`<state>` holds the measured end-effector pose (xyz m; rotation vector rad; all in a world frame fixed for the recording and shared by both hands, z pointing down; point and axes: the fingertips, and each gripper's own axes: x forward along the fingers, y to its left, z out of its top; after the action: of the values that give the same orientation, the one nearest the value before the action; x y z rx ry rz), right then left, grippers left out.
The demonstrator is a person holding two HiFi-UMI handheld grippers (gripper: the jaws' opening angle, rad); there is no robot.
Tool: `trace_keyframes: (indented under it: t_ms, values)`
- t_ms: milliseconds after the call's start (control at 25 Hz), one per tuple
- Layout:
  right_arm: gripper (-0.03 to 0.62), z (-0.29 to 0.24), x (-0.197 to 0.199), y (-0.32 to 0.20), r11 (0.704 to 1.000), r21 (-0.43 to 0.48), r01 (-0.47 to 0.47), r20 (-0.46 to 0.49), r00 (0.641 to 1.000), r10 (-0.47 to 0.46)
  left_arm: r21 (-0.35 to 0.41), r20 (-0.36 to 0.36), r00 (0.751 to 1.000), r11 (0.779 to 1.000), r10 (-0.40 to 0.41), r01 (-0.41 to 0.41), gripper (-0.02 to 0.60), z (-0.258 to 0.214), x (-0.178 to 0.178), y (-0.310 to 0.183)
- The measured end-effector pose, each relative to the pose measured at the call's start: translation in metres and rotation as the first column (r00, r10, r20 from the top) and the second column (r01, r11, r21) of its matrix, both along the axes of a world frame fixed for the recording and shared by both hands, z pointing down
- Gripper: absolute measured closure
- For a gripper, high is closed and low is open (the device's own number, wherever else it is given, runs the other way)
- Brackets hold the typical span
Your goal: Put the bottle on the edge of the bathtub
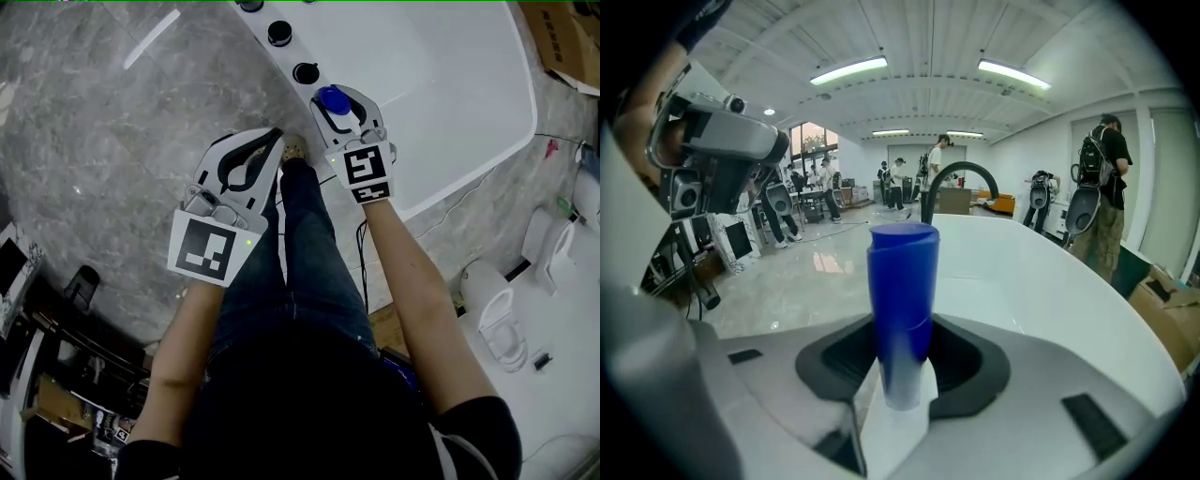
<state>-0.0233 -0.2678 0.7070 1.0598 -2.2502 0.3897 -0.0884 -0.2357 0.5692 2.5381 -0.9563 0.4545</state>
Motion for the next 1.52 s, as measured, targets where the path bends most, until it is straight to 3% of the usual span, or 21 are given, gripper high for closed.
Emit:
trace_keyframes:
  t_ms: [320, 480, 560, 760, 920, 1080, 1160, 1320, 1520]
  values:
    - [0.422, 0.013, 0.009, 0.010, 1.000, 0.029, -0.002, -0.013, 1.000, 0.002, -0.035, 0.002, 1.000, 0.999, 0.006, -0.006, 0.557, 0.008, -0.005, 0.009]
    - [0.422, 0.018, 0.012, 0.013, 1.000, -0.010, 0.011, -0.042, 0.999, -0.011, -0.044, 0.002, 1.000, 0.999, 0.021, -0.020, 0.557, 0.011, -0.003, 0.014]
    - [0.381, 0.020, 0.011, 0.016, 0.999, -0.030, 0.028, -0.065, 0.997, -0.029, -0.046, -0.003, 1.000, 0.999, 0.029, -0.029, 0.557, 0.011, -0.003, 0.015]
    - [0.358, -0.007, 0.020, 0.032, 1.000, -0.006, -0.007, -0.092, 0.996, 0.006, -0.027, -0.007, 0.999, 0.999, 0.042, -0.042, 0.557, -0.003, -0.008, 0.016]
    - [0.358, -0.052, 0.044, 0.053, 0.992, 0.022, -0.128, -0.089, 0.988, 0.129, -0.006, 0.032, 0.997, 0.998, 0.063, -0.063, 0.557, -0.022, -0.013, 0.016]
    - [0.377, -0.116, 0.072, 0.061, 0.957, 0.101, -0.273, -0.045, 0.959, 0.279, 0.035, 0.030, 0.998, 0.998, 0.056, -0.057, 0.557, -0.050, -0.013, 0.010]
    - [0.516, -0.154, 0.081, 0.058, 0.934, 0.154, -0.321, -0.005, 0.946, 0.325, 0.065, 0.015, 0.998, 0.996, 0.054, -0.055, 0.558, -0.068, -0.009, 0.005]
    - [0.565, -0.228, 0.092, 0.041, 0.893, 0.251, -0.373, 0.066, 0.927, 0.369, 0.166, -0.016, 0.998, 0.985, 0.060, -0.057, 0.557, -0.121, 0.001, -0.012]
    - [0.568, -0.319, 0.090, 0.031, 0.854, 0.352, -0.383, 0.141, 0.924, 0.356, 0.281, -0.059, 0.997, 0.959, 0.048, -0.029, 0.558, -0.201, 0.013, -0.022]
